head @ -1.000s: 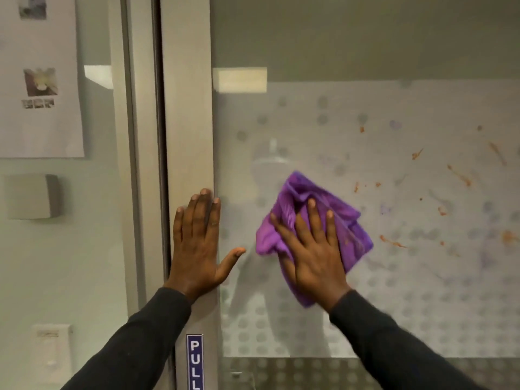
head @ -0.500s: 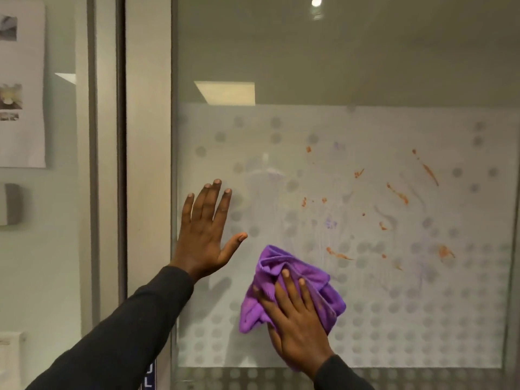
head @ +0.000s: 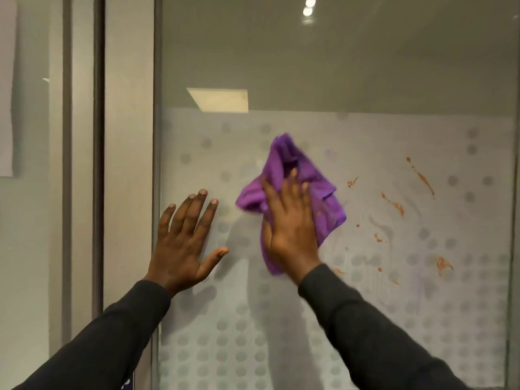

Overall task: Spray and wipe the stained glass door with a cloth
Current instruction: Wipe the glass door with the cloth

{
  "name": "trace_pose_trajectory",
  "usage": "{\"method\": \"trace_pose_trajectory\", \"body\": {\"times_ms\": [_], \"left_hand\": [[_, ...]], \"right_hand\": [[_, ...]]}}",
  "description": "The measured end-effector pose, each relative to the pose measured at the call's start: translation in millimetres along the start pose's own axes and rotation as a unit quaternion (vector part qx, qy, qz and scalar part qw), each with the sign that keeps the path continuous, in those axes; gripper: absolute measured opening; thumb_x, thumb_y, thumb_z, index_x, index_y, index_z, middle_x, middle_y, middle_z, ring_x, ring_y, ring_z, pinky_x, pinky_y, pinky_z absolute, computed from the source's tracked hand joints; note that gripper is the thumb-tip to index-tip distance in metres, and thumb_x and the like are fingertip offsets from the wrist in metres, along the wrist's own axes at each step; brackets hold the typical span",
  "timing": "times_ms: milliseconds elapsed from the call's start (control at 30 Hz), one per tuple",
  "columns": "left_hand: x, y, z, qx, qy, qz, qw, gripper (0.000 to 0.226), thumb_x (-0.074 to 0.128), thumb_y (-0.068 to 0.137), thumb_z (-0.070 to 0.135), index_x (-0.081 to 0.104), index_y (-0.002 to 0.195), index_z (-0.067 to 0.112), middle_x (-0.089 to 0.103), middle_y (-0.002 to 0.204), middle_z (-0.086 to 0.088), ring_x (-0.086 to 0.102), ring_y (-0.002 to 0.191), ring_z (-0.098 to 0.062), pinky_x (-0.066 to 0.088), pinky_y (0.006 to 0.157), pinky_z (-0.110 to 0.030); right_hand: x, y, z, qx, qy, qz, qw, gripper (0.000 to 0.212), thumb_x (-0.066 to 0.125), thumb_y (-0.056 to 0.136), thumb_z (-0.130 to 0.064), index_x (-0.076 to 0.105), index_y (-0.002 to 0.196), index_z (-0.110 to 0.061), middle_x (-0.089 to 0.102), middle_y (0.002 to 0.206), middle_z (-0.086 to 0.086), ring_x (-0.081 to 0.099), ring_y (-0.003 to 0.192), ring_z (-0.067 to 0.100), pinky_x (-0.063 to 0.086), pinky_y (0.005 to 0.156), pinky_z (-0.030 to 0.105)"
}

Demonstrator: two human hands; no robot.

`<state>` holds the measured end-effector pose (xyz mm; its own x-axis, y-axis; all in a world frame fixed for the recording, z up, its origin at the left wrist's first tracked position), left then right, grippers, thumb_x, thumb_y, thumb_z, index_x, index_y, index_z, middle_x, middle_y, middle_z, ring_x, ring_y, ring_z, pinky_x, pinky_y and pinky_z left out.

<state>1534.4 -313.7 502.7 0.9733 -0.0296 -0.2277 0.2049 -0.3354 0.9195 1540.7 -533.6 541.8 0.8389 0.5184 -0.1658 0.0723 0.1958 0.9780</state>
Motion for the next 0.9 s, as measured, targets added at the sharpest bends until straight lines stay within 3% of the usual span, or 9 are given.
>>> {"method": "trace_pose_trajectory", "body": {"times_ms": [133,233,300,433,533,633,700,900], "left_hand": [[-2,1,0,0.006,-0.006,0.010,1.000,0.085,0.024,0.096,0.070,0.025,0.159,0.013,0.021,0.167,-0.015,0.022,0.153,-0.033,0.017,0.122,-0.053],[-3,1,0,0.002,-0.009,-0.002,1.000,0.086,0.022,0.096,0.072,0.023,0.160,0.015,0.019,0.168,-0.014,0.021,0.154,-0.033,0.014,0.123,-0.052],[-1,1,-1,-0.001,-0.011,-0.015,1.000,0.087,0.024,0.095,0.072,0.020,0.161,0.016,0.015,0.170,-0.012,0.018,0.156,-0.031,0.014,0.124,-0.053],[4,-1,-4,-0.002,-0.018,-0.025,1.000,0.088,0.028,0.094,0.072,0.015,0.163,0.019,0.010,0.172,-0.009,0.011,0.159,-0.027,0.015,0.125,-0.054],[5,-2,-4,-0.001,-0.020,-0.026,0.999,0.088,0.028,0.094,0.072,0.015,0.163,0.019,0.011,0.172,-0.009,0.011,0.159,-0.027,0.014,0.126,-0.053],[5,-1,-4,-0.001,-0.023,-0.020,1.000,0.088,0.026,0.095,0.073,0.014,0.163,0.019,0.012,0.172,-0.010,0.010,0.159,-0.027,0.010,0.126,-0.052],[6,-1,-3,0.001,-0.028,-0.013,1.000,0.088,0.027,0.095,0.072,0.015,0.163,0.018,0.013,0.171,-0.010,0.012,0.159,-0.027,0.010,0.127,-0.051],[5,-1,-3,0.009,-0.031,-0.020,0.999,0.089,0.028,0.094,0.073,0.018,0.163,0.017,0.014,0.171,-0.012,0.013,0.158,-0.029,0.010,0.126,-0.051]], "right_hand": [[19,-110,-16,-0.055,-0.008,-0.061,0.997,0.071,0.046,0.098,-0.023,0.017,0.162,-0.027,0.020,0.168,0.010,0.008,0.158,0.026,0.000,0.129,0.042],[13,-150,-6,-0.079,-0.043,-0.102,0.991,0.074,0.048,0.094,-0.028,0.018,0.162,-0.027,0.001,0.172,0.003,0.013,0.157,0.029,0.002,0.128,0.041],[3,-129,0,-0.084,-0.034,-0.090,0.992,0.070,0.050,0.091,-0.027,0.030,0.158,-0.025,-0.001,0.172,0.003,0.008,0.158,0.025,0.001,0.128,0.040],[-18,-36,18,-0.011,-0.038,-0.036,0.999,0.064,0.060,0.088,-0.042,0.047,0.147,-0.020,0.016,0.168,0.016,0.023,0.153,0.037,0.018,0.125,0.051],[-27,35,26,0.021,-0.050,-0.013,0.998,0.072,0.054,0.093,-0.052,0.039,0.154,-0.016,0.017,0.168,0.018,0.010,0.157,0.037,0.005,0.127,0.053],[-21,78,12,-0.011,-0.063,-0.004,0.998,0.079,0.050,0.097,-0.050,0.020,0.162,-0.016,0.013,0.170,0.015,0.003,0.158,0.034,0.000,0.126,0.056],[-6,75,-6,-0.050,-0.073,-0.014,0.996,0.077,0.047,0.099,-0.046,0.013,0.163,-0.019,0.010,0.170,0.013,0.001,0.158,0.031,0.003,0.126,0.057],[18,-31,-15,-0.126,-0.031,-0.044,0.991,0.072,0.050,0.100,-0.038,0.019,0.162,-0.018,0.010,0.171,0.008,0.010,0.158,0.028,0.014,0.125,0.053]]}}
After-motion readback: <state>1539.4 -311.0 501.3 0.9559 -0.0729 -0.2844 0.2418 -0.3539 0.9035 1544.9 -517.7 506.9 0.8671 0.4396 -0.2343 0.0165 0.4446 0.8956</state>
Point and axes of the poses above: each hand's wrist, its own y-axis towards the middle knuckle, its own x-axis out of the palm, z = x × y, the point moved 3 cm from there along y, towards the middle knuckle
